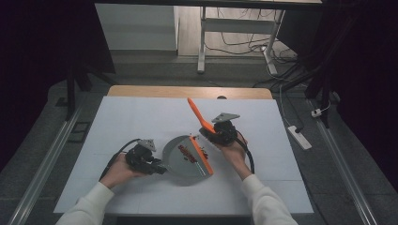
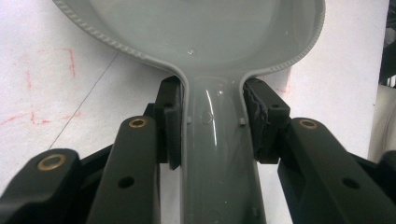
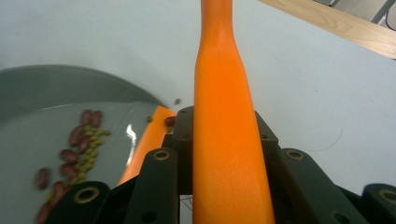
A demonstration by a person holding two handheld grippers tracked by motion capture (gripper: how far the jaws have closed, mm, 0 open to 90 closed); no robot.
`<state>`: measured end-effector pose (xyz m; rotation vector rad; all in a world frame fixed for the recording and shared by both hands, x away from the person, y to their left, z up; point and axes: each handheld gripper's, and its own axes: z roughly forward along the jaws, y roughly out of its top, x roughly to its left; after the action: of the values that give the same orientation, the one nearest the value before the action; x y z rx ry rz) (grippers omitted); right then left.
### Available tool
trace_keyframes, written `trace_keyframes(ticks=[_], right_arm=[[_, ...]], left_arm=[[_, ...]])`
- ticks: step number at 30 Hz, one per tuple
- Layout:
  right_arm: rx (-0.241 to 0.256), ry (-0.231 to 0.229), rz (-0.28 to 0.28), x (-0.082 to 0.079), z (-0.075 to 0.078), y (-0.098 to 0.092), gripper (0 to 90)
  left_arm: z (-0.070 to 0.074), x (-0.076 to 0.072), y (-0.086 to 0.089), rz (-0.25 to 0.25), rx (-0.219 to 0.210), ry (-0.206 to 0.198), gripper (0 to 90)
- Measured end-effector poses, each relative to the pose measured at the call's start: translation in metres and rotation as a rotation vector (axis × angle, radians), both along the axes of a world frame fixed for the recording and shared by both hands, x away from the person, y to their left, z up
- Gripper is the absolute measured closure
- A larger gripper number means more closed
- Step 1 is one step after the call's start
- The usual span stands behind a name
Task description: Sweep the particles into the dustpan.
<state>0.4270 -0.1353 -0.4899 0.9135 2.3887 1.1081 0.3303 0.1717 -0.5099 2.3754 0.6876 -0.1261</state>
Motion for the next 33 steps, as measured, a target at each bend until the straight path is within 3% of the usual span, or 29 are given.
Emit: trace_keyframes(ticks=[9, 16, 18, 23, 25, 33], right_arm=[[-0.003, -0.024, 0.009, 0.022, -0.004, 0.011, 70.7], [-0.026, 0.013, 0.041, 0.034, -0.018, 0.023, 70.7], [-0.008, 0.016, 0.065, 0.033, -0.019, 0.028, 70.7], [-0.050, 0.008, 0.119, 0.026, -0.019, 0.041, 70.7], [-0.068, 0.007, 0.133, 0.023, -0.018, 0.041, 70.7], [-0.048, 0.056, 0.166, 0.014, -0.016, 0.037, 70.8]], left_arm=[[0.001, -0.001, 0.005, 0.023, -0.001, 0.002, 61.1], [0.000, 0.000, 0.009, 0.035, -0.002, 0.012, 61.2], [0.000, 0.000, 0.009, 0.036, -0.004, 0.013, 61.2], [0.000, 0.000, 0.009, 0.036, -0.004, 0.014, 61.2], [0.000, 0.000, 0.009, 0.037, -0.005, 0.014, 61.2], [0.000, 0.000, 0.009, 0.036, -0.006, 0.016, 61.2]])
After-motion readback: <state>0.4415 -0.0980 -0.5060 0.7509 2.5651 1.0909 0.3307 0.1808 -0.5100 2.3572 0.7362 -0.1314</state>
